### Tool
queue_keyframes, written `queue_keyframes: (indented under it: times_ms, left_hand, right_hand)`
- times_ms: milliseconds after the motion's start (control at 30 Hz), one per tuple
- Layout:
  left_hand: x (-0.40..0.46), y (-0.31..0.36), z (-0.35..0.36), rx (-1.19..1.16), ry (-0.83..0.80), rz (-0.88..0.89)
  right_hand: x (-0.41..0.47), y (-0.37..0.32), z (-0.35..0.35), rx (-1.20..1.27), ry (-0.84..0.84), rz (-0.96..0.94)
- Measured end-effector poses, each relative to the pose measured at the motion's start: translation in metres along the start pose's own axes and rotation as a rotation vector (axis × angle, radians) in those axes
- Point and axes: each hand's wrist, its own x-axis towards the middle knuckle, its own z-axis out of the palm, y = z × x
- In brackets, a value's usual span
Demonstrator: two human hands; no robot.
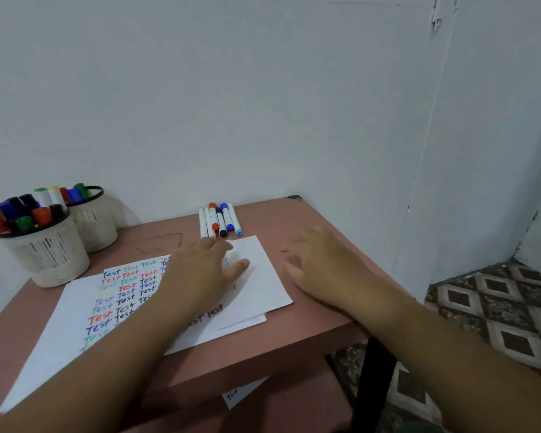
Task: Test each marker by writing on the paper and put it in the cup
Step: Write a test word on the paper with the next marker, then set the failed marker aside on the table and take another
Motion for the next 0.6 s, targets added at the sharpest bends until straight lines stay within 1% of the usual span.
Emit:
queue_keyframes:
  times_ms: [67,133,200,267,367,433,533,600]
  left_hand:
    - [-0.006,-0.025,-0.002,0.018,-0.023,-0.128]
    - [-0.015,-0.052,-0.005,-0.008,-0.037,-0.262]
    - [-0.027,-0.073,-0.014,0.017,-0.017,-0.372]
    - [-0.040,-0.092,-0.022,0.069,-0.021,-0.416]
    - [-0.060,-0.122,-0.030,-0.025,-0.038,-0.514]
    - [-0.070,-0.138,-0.031,-0.073,-0.027,-0.522]
    - [-0.081,-0.142,-0.037,-0.021,-0.037,-0.466]
    - [-0.084,-0.142,-0.040,-0.037,-0.028,-0.442]
  right_hand:
    - [-0.001,-0.016,0.005,0.091,-0.069,-0.030]
    - [-0.001,-0.031,0.011,0.189,-0.110,0.012]
    - [0.002,-0.042,0.019,0.216,-0.131,0.049]
    - [0.005,-0.048,0.023,0.225,-0.116,0.056]
    - [0.009,-0.055,0.026,0.253,-0.101,0.035]
    - [0.011,-0.061,0.027,0.238,-0.118,0.012]
    - [0.014,-0.071,0.027,0.207,-0.145,-0.020]
    - [0.016,-0.077,0.029,0.178,-0.161,-0.043]
